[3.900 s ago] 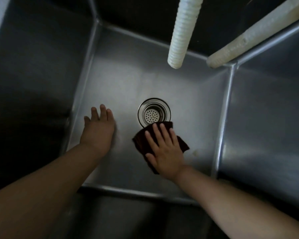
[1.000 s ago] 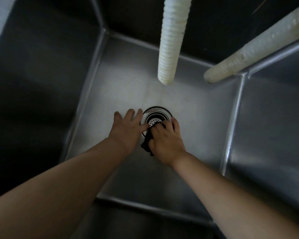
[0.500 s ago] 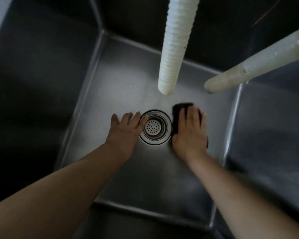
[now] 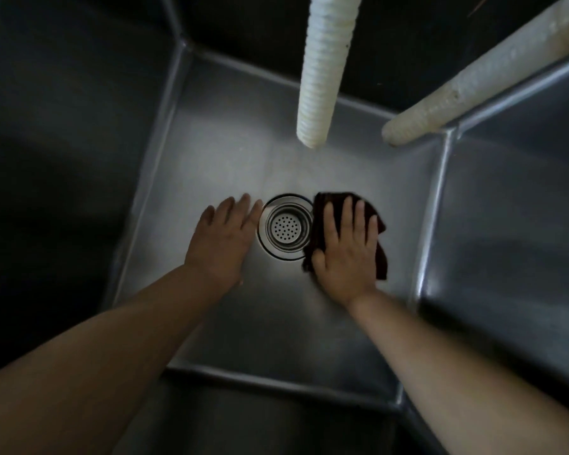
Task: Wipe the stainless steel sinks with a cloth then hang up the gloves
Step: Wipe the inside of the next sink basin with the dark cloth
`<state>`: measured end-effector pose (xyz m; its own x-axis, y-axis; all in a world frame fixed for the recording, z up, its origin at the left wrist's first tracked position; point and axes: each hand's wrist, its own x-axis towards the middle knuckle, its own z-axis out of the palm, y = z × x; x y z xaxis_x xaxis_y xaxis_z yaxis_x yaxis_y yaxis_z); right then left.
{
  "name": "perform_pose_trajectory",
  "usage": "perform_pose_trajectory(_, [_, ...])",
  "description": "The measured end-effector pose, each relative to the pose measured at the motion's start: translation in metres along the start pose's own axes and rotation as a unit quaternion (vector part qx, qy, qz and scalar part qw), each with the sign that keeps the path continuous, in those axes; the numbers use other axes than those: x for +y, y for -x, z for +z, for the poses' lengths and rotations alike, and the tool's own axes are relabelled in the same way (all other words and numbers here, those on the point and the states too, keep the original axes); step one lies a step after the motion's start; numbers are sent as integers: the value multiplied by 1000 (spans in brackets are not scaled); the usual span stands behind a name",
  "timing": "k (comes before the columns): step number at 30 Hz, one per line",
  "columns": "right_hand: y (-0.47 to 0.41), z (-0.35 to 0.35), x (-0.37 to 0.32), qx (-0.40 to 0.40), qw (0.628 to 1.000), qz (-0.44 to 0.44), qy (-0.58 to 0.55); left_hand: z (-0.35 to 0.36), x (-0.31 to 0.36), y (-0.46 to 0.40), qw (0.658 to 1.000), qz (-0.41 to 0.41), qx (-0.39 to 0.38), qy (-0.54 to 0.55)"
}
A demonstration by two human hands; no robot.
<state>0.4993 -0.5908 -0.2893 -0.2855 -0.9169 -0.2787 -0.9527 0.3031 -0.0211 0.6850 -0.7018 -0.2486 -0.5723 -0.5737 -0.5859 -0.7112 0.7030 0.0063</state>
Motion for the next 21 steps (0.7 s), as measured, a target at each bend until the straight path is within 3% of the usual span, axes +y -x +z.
perform_pose_trajectory(7, [86, 24, -62, -49, 988, -148, 2, 8, -2, 21, 997, -53, 15, 45])
perform_pose_trajectory(12, [103, 21, -34, -66, 957, -275, 69, 3, 7, 20, 998, -62, -2, 24])
perform_pose_trajectory(21, [-15, -5, 42, -42, 993, -86, 70, 3, 14, 11, 997, -64, -48, -8])
